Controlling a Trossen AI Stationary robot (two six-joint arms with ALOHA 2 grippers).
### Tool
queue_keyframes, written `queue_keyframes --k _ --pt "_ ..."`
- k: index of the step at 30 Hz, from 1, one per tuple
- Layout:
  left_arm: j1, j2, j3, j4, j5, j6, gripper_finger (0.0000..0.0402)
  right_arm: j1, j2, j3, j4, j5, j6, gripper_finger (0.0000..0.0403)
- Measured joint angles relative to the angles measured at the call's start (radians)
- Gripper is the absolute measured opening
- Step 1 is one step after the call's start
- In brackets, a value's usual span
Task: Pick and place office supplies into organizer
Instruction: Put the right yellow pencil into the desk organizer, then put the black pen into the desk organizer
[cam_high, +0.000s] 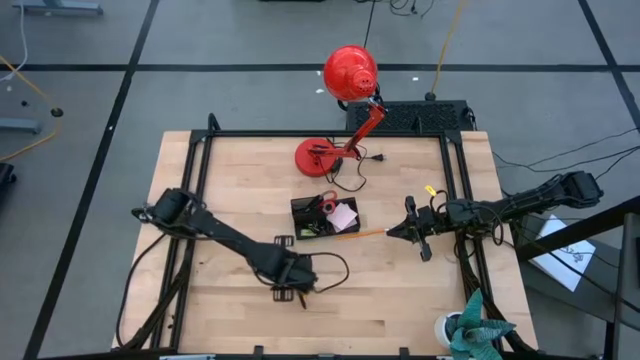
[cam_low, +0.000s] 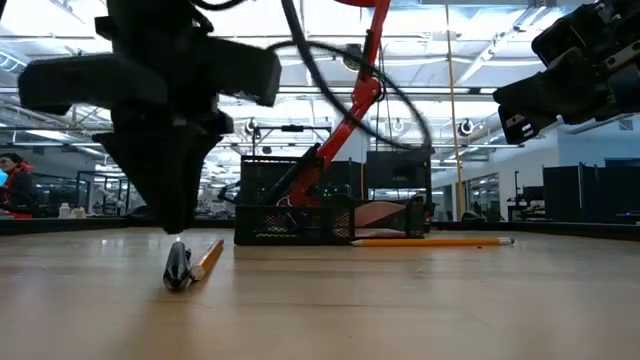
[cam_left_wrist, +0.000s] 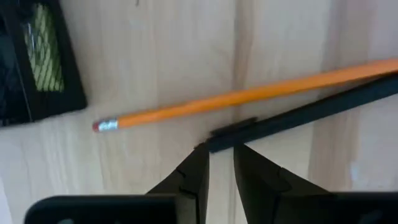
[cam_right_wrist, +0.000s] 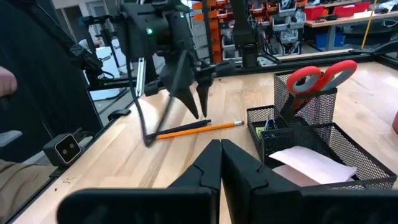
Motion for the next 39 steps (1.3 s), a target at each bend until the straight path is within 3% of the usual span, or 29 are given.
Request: queue_keyframes --k 19,39 --pt "-0.035 -0.006 -0.015 0.069 -0.005 0.477 0.0084 0.000 0.000 0.000 0.008 0.005 0.000 0.0004" --pt "0.000 0.092 -0.009 0.077 0.060 0.772 0.0083 0.000 0.000 0.000 0.000 0.016 -0.003 0.0004"
